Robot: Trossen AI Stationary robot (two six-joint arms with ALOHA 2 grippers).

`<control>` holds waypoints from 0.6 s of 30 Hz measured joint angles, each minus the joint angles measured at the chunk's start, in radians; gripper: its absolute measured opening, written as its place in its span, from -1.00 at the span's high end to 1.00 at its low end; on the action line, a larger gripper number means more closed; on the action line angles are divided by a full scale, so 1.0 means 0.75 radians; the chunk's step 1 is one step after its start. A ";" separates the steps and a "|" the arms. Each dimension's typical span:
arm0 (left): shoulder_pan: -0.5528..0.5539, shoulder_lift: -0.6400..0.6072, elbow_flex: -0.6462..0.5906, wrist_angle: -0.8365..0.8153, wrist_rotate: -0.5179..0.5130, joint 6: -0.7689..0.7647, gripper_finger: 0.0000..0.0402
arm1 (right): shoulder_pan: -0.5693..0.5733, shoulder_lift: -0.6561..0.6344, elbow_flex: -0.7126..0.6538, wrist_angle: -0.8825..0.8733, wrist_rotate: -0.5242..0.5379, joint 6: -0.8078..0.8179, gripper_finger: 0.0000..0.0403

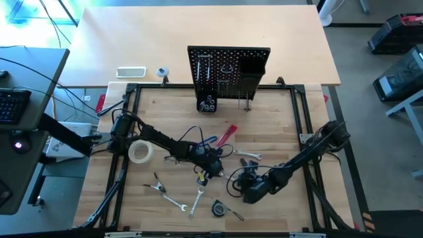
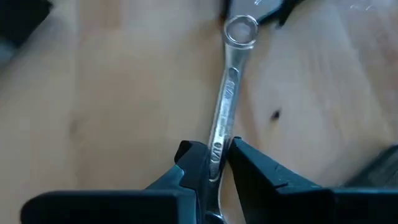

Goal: Hang tools onto peg board
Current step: Hang the middle right wrench onto the peg board

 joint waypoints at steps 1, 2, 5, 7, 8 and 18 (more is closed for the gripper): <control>-0.002 -0.009 0.000 -0.016 0.001 -0.003 0.27 | -0.008 0.000 -0.001 0.005 0.002 -0.007 0.70; -0.004 -0.019 -0.001 -0.024 0.003 -0.011 0.27 | -0.016 0.000 -0.002 0.008 0.002 -0.018 0.72; -0.012 -0.061 -0.001 -0.035 0.003 -0.014 0.27 | -0.032 0.001 -0.002 0.020 0.002 -0.049 0.76; -0.016 -0.092 0.000 -0.046 0.000 -0.018 0.27 | -0.035 0.001 -0.003 0.030 0.003 -0.067 0.78; -0.018 -0.110 0.000 -0.049 -0.001 -0.018 0.27 | -0.035 0.001 -0.004 0.034 0.004 -0.079 0.79; -0.030 -0.128 -0.012 -0.088 0.038 -0.061 0.48 | -0.037 0.003 -0.004 0.054 0.004 -0.095 0.83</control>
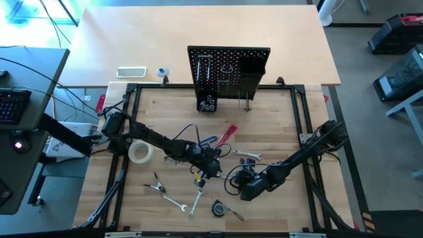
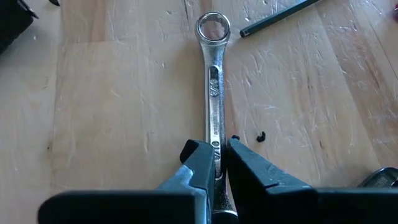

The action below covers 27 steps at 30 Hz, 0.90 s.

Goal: Hang tools onto peg board
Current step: Hang the middle right wrench onto the peg board

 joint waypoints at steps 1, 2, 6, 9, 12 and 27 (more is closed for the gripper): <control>-0.005 0.007 -0.001 -0.003 0.001 -0.006 0.51 | 0.000 0.000 0.000 0.003 0.000 0.000 0.83; -0.011 0.010 -0.001 0.002 0.000 -0.006 0.54 | 0.000 0.000 0.000 0.003 0.001 0.000 0.83; -0.032 0.011 -0.001 0.024 -0.008 -0.006 0.64 | 0.000 0.000 -0.001 0.007 0.001 -0.001 0.83; -0.041 0.011 -0.001 0.047 -0.012 -0.007 0.70 | 0.000 0.000 -0.001 0.008 0.001 0.000 0.83; -0.040 0.029 0.002 0.070 -0.043 -0.006 0.73 | 0.000 0.000 -0.001 0.009 0.001 0.000 0.83; -0.011 0.162 0.006 0.116 -0.063 -0.042 0.74 | 0.030 -0.040 0.048 -0.048 0.111 -0.119 0.64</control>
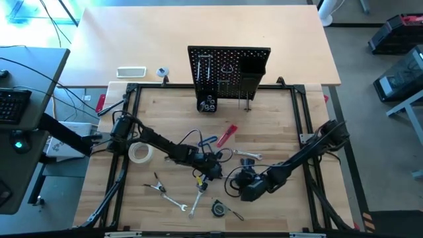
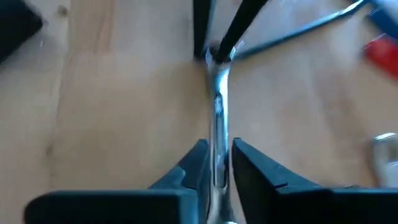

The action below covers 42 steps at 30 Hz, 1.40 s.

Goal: Hang tools onto peg board
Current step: Hang the middle right wrench onto the peg board

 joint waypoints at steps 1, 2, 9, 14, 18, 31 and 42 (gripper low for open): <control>0.003 0.001 0.001 -0.002 0.000 -0.001 0.74 | 0.000 -0.009 0.016 -0.020 0.006 -0.001 0.59; 0.006 0.001 0.000 -0.004 -0.001 -0.001 0.74 | -0.001 -0.018 0.027 -0.050 0.006 0.000 0.54; 0.031 0.002 -0.001 -0.032 0.018 -0.002 0.74 | 0.000 -0.073 0.105 -0.244 0.005 0.032 0.31; 0.035 0.003 -0.001 -0.052 0.018 -0.009 0.74 | 0.015 -0.134 0.128 -0.345 0.006 0.065 0.29; 0.035 0.005 -0.003 -0.047 0.026 -0.012 0.74 | 0.012 -0.146 0.125 -0.356 -0.052 0.074 0.29; 0.035 0.007 -0.005 -0.039 0.030 -0.016 0.74 | -0.161 -0.069 0.124 -0.340 -0.334 -0.068 0.29; 0.035 0.007 -0.005 -0.038 0.034 -0.015 0.74 | -0.234 0.019 0.131 -0.398 -0.472 -0.107 0.49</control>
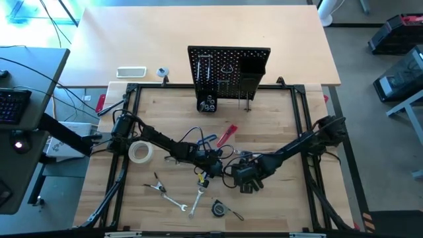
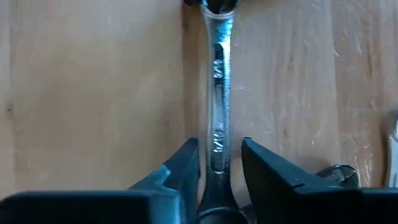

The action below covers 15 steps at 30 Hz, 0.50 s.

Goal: Hang tools onto peg board
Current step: Hang the middle right wrench onto the peg board

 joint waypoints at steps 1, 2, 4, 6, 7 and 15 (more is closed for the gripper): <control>0.000 0.000 0.000 0.000 0.000 0.000 0.74 | 0.006 0.000 0.000 0.000 -0.002 -0.005 0.57; 0.000 0.000 0.000 0.001 0.000 0.001 0.74 | 0.013 0.000 0.000 0.000 0.002 -0.011 0.67; -0.001 0.001 0.000 0.009 0.003 0.001 0.74 | 0.024 0.001 -0.001 -0.006 0.010 -0.026 0.85; 0.000 0.001 0.000 0.013 0.001 0.001 0.74 | 0.035 0.002 -0.002 -0.009 0.021 -0.024 0.85; 0.001 0.002 -0.001 0.019 0.002 0.000 0.74 | 0.041 0.002 -0.002 -0.009 0.034 -0.011 0.85; 0.000 -0.091 -0.007 -0.060 -0.005 -0.001 0.70 | 0.085 0.005 0.041 -0.075 0.096 -0.015 0.85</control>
